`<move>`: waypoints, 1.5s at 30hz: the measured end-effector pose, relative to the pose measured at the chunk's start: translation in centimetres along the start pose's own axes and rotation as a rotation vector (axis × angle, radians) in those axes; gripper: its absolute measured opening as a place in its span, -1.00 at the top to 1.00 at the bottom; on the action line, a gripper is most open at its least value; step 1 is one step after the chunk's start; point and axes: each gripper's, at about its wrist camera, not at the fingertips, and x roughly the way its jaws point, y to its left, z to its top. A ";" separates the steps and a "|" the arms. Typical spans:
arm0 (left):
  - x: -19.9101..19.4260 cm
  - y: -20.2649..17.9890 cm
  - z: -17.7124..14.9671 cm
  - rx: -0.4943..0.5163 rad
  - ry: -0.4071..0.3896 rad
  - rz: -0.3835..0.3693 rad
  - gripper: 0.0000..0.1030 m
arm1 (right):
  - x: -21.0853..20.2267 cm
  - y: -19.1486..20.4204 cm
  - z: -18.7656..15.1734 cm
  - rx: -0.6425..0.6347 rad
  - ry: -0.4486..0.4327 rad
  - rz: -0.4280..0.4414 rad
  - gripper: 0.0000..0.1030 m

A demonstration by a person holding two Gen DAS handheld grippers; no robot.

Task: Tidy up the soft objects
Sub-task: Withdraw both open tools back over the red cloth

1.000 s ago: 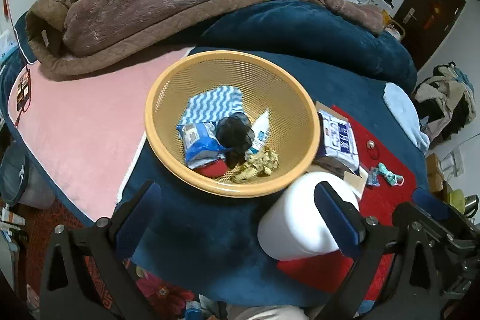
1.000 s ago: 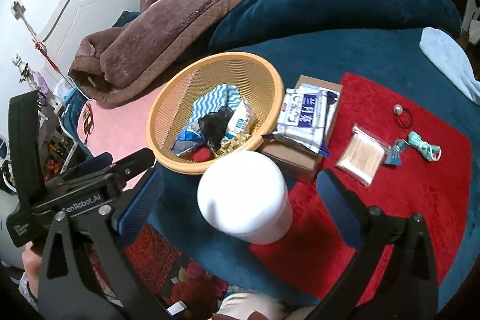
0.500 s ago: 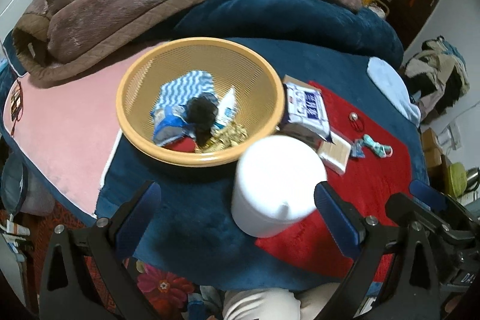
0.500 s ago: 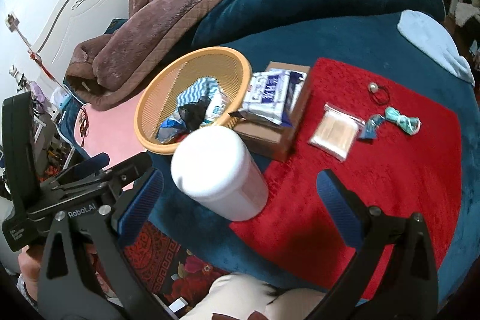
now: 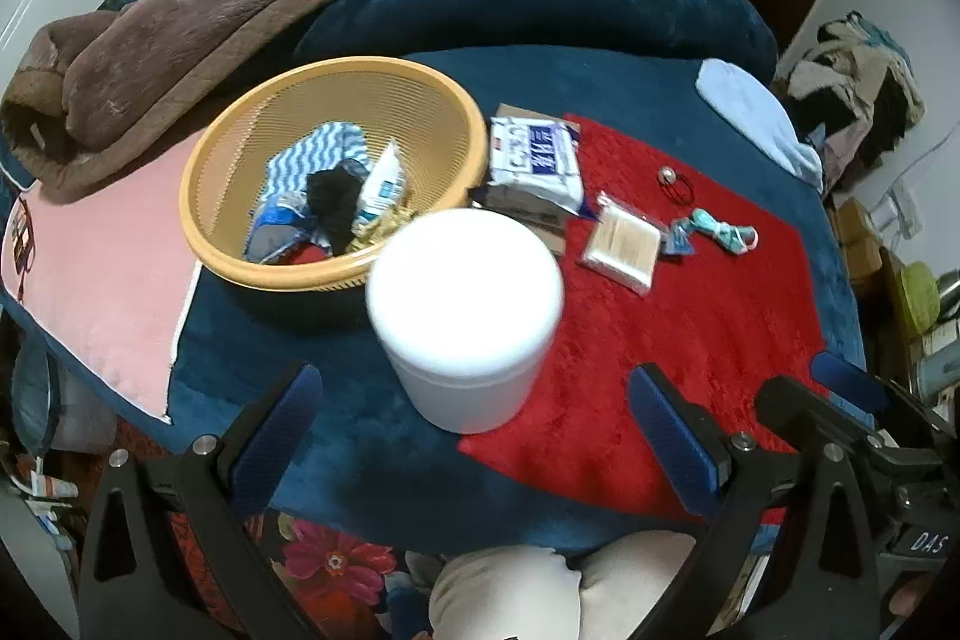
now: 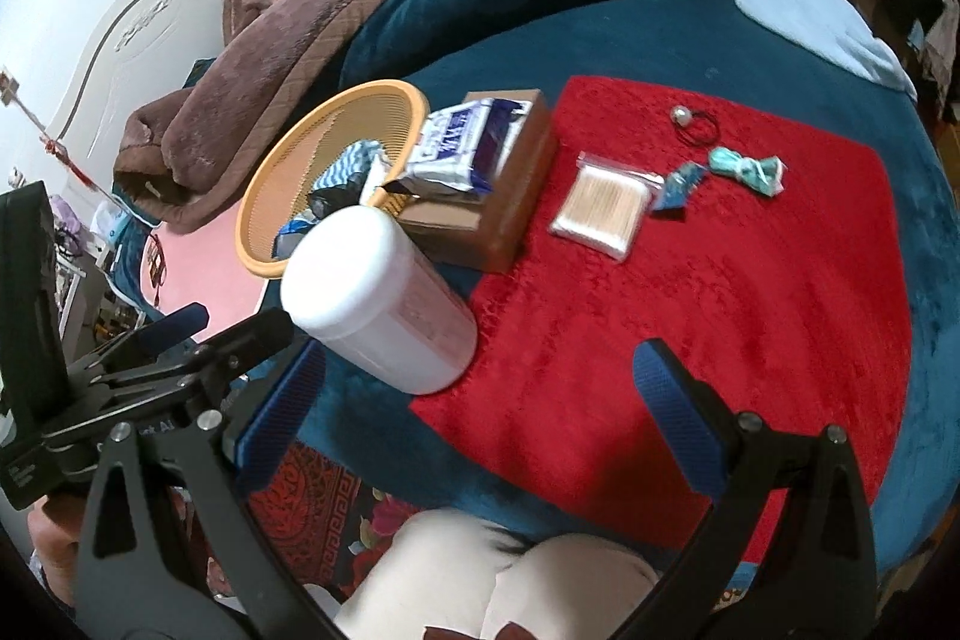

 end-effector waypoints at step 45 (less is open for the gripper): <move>8.1 -8.6 -5.7 0.086 0.247 -0.022 -0.98 | 1.3 -11.7 -7.0 0.217 0.100 -0.006 -1.00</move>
